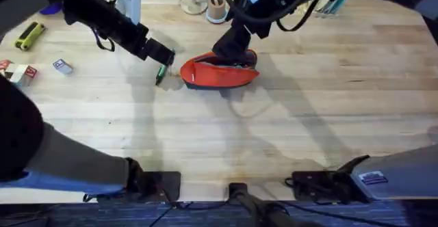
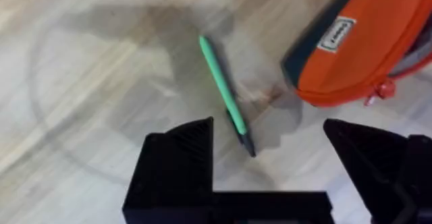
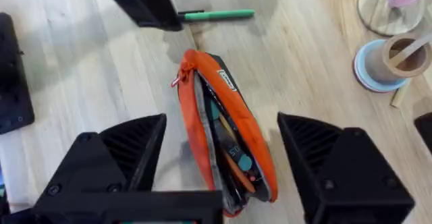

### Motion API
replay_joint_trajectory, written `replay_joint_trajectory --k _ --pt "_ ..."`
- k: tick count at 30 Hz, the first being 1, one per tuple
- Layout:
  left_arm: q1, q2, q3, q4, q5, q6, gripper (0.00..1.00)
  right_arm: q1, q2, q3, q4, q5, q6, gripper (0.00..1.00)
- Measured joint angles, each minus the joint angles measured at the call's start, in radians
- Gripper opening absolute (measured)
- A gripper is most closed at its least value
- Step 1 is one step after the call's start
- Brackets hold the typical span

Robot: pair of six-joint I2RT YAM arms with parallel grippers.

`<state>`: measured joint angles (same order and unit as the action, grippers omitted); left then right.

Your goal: Unzip the bag, pick up the pens from the table one at a time and place them inside, then zip the bag closed.

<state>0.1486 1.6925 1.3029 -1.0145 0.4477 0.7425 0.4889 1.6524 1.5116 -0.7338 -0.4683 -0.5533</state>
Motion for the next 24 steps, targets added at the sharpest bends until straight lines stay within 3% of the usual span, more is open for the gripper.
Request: replay_joint_trajectory --k 4,9,16,24 --pt "0.000 0.004 0.000 0.076 0.000 -0.022 0.993 0.000 0.000 0.000 0.000 0.000 0.000 0.997" --pt "0.000 0.004 0.000 0.176 0.000 -0.125 0.993 0.000 0.000 0.000 0.000 0.000 0.000 0.997" --pt "-0.007 0.004 0.000 0.192 -0.003 -0.200 0.993 0.000 0.000 0.000 0.000 0.000 0.000 0.997" --pt "-0.069 0.010 0.000 0.193 -0.079 -0.224 0.994 0.000 0.000 0.000 0.000 0.000 0.000 0.997"
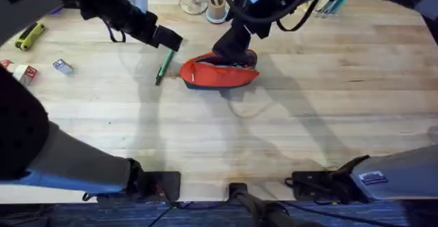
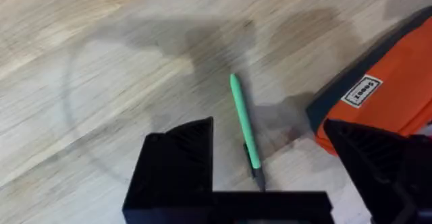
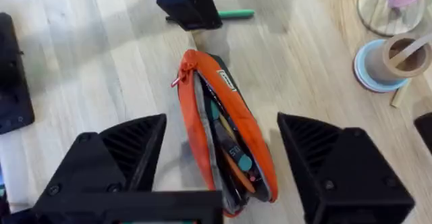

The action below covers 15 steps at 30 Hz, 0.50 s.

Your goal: Unzip the bag, pick up the pens from the table one at a time and place them inside, then zip the bag closed.

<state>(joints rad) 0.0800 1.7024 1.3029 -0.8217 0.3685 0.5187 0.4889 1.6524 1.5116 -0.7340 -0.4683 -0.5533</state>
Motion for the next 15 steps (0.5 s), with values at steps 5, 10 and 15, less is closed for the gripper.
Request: replay_joint_trajectory --k 5,10,15 --pt "-0.011 0.029 0.000 0.011 -0.034 -0.038 0.994 0.000 0.000 0.000 0.000 0.000 0.000 0.997" --pt "-0.012 0.077 0.000 0.015 -0.050 -0.073 0.993 0.000 0.000 0.000 0.000 0.000 0.000 0.997" --pt "-0.031 0.133 0.000 0.017 -0.071 -0.092 0.994 0.000 0.000 0.000 0.000 0.000 0.000 0.997"
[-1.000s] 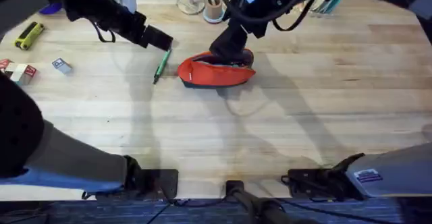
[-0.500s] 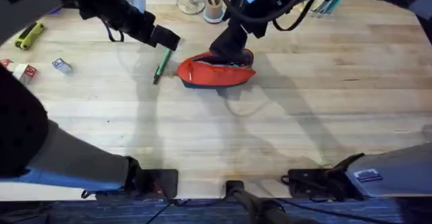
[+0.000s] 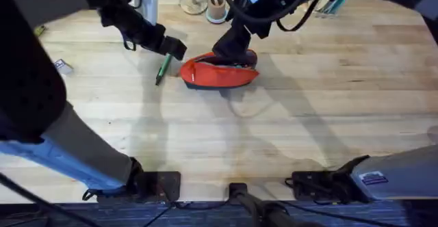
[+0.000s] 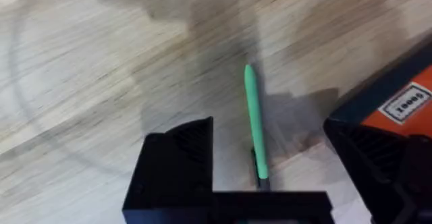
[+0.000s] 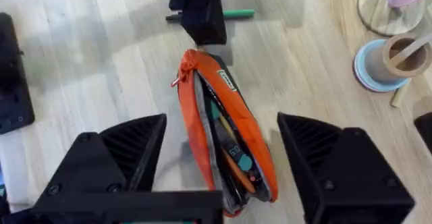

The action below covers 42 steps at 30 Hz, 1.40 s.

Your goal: Unzip the bag, pick up the pens from the table one at a time and place them inside, then zip the bag closed.

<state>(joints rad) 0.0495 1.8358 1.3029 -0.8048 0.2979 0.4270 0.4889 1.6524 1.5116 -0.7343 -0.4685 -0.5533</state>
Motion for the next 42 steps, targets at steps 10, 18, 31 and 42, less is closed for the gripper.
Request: replay_joint_trajectory --k 10,18,31,42 --pt "-0.024 0.032 0.000 0.016 -0.118 -0.082 0.993 0.000 0.000 0.000 -0.003 0.000 0.000 0.997" --pt "-0.024 0.061 0.009 0.016 -0.145 -0.110 0.994 0.000 0.000 0.000 -0.003 0.000 0.000 0.997" --pt "-0.024 0.071 0.020 0.009 -0.149 -0.121 0.993 0.000 0.000 0.000 -0.003 0.000 0.000 0.997" --pt "-0.024 0.074 0.021 0.015 -0.165 -0.121 0.858 0.000 0.000 0.000 -0.003 0.000 0.000 0.997"
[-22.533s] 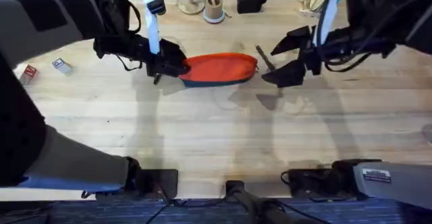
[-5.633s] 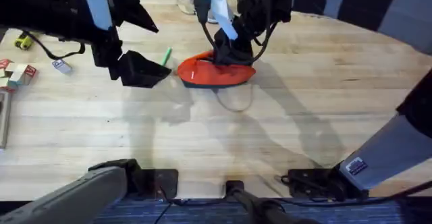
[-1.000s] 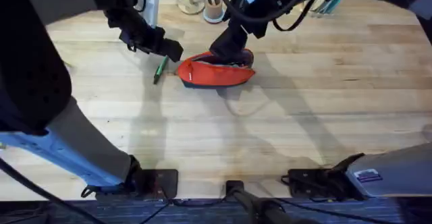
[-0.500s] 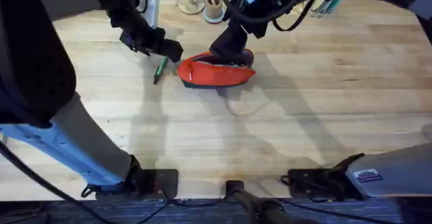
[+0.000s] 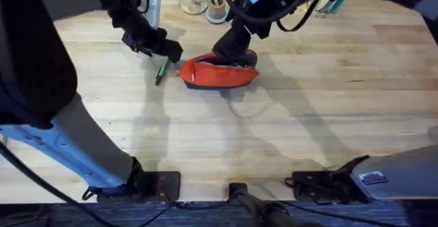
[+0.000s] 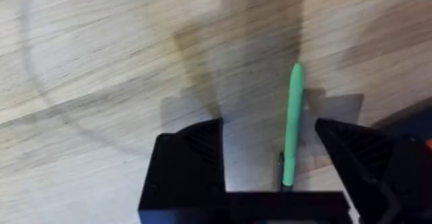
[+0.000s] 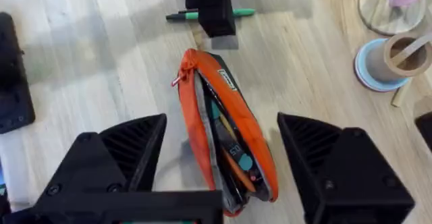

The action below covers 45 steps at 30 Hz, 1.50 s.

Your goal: Unzip the bag, pick up the pens from the table one at a time and place them inside, then zip the bag closed.

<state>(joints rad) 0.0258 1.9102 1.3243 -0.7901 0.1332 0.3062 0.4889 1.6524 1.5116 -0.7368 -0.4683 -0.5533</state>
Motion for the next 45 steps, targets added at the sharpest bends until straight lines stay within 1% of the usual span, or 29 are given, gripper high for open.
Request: replay_joint_trajectory --k 4,6,8,14,24,27,29,32,34,36,37,38,45 --pt "0.001 0.000 0.000 0.002 -0.015 0.000 0.762 0.000 0.000 0.000 0.000 0.000 0.000 0.997" --pt "0.001 0.002 0.000 0.006 -0.025 0.000 0.695 0.000 0.000 0.000 0.000 0.000 0.000 0.997" --pt "0.001 0.002 0.000 0.006 -0.031 0.000 0.663 0.000 0.000 0.000 0.000 0.000 0.000 0.997" --pt "-0.001 0.002 0.000 0.007 -0.036 -0.016 0.658 0.000 0.000 0.000 0.001 0.000 0.000 0.997" --pt "-0.034 0.008 0.006 0.002 -0.077 -0.036 0.657 0.000 0.000 0.000 0.003 0.000 0.000 0.997" --pt "-0.035 0.008 0.006 0.001 -0.076 -0.048 0.577 0.000 0.000 0.000 0.003 0.000 0.000 0.997" --pt "-0.039 0.008 0.006 0.001 -0.073 -0.052 0.498 0.000 0.000 0.000 0.003 0.000 0.000 0.997" --pt "-0.045 0.008 0.007 0.001 -0.069 -0.055 0.353 0.000 0.000 0.000 0.003 0.000 0.000 0.997" --pt "-0.048 0.008 0.007 0.001 -0.067 -0.060 0.238 0.000 0.000 0.000 0.003 0.000 0.000 0.997" --pt "-0.050 0.008 0.008 0.002 -0.065 -0.061 0.081 0.000 0.000 0.000 0.003 0.000 0.000 0.997" --pt "-0.050 0.007 0.009 0.003 -0.063 -0.064 0.056 0.000 0.000 0.000 0.003 0.000 0.000 0.997" --pt "-0.050 0.008 0.010 0.003 -0.062 -0.071 0.050 0.000 0.000 0.000 0.004 0.000 0.000 0.997" --pt "-0.050 0.008 0.015 -0.004 -0.062 -0.098 0.042 0.000 -0.004 0.000 0.003 0.000 0.000 0.997"
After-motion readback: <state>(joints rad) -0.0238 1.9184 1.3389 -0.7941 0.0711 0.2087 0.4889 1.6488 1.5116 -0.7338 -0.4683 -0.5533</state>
